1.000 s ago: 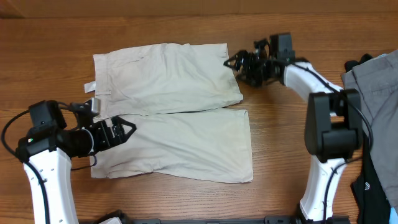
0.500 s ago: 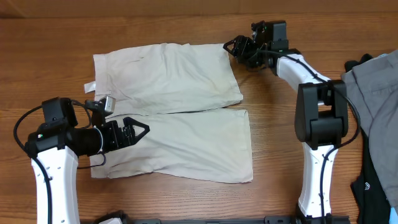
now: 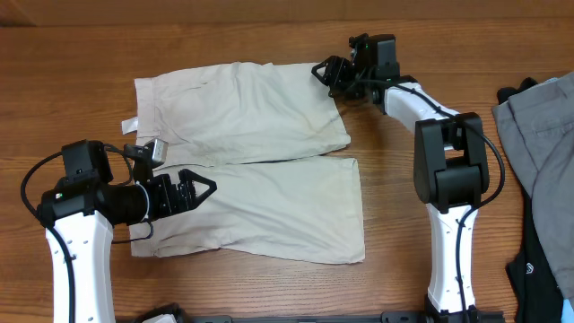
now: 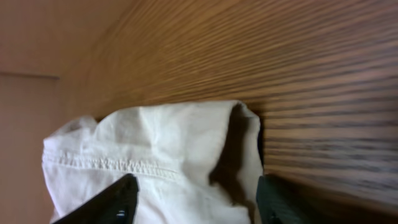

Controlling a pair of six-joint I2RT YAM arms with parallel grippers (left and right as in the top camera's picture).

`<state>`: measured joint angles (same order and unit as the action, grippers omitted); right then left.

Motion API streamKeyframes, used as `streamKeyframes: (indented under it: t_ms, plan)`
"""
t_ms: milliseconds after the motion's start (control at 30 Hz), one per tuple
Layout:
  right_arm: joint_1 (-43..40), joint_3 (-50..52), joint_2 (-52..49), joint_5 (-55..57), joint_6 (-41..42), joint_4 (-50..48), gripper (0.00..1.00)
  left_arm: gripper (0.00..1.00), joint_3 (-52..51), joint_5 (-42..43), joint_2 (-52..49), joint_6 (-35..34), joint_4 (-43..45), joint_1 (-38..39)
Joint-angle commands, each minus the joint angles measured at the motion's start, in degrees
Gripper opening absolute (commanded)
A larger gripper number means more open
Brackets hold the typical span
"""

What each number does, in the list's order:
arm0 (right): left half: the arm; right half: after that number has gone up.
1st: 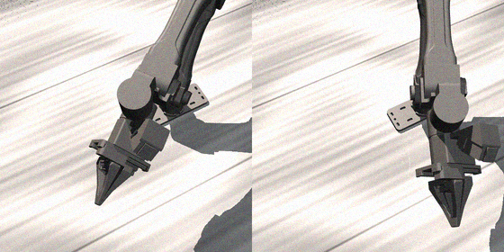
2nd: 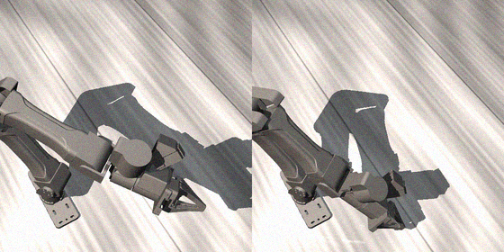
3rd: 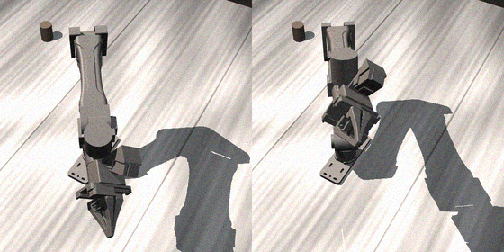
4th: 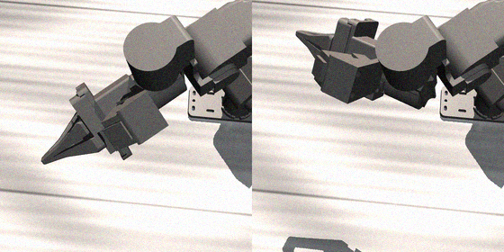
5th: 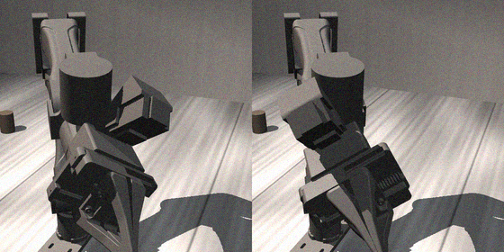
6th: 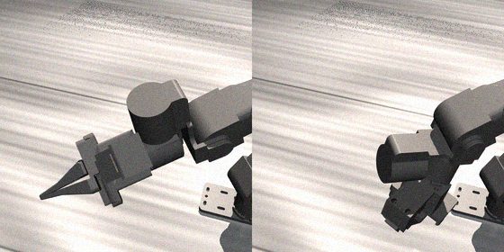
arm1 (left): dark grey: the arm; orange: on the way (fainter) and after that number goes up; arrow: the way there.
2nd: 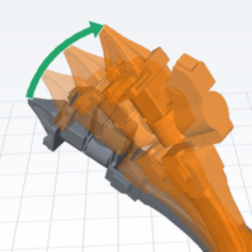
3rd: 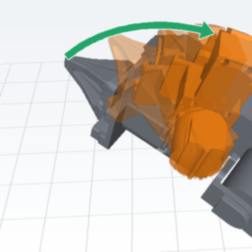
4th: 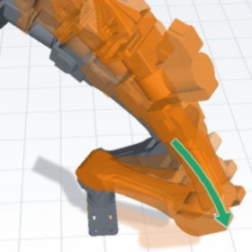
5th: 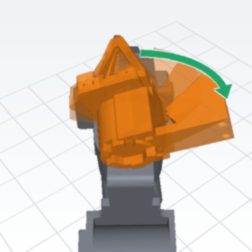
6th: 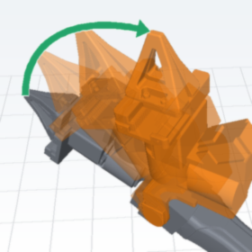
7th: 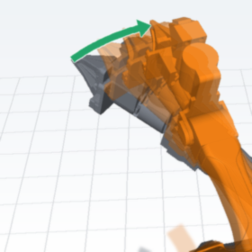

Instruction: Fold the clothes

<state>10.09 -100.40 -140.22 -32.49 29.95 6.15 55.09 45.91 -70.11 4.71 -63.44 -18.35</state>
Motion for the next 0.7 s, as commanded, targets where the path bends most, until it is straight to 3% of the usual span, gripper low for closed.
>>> streamKeyframes:
  t_ms: [0, 133, 267, 433, 667]
  plan:
    - [1.2, -0.9, -2.4, 2.3, 0.5, 0.8, 0.52, 1.00, 1.0, 1.5, 0.9, 1.3, 0.0, 0.4]
    - [0.5, -0.9, -2.4, 2.0, 0.5, 1.0, 0.24, 1.00, 1.0, 1.5, 0.9, 1.3, -0.5, 0.4]
    - [-1.7, -2.1, -1.5, -5.1, 0.5, 1.0, 0.04, 1.00, 1.0, 1.5, 0.9, 1.3, -0.8, 0.4]
    - [-5.4, -4.7, 2.6, -13.1, 0.0, 1.0, 0.04, 1.00, 1.0, 1.5, 0.9, 1.3, -0.6, 0.4]
    - [-10.5, -5.2, 5.5, -9.8, 4.2, 2.7, 0.04, 1.00, 1.0, -0.3, 0.9, 1.3, -0.6, 0.4]
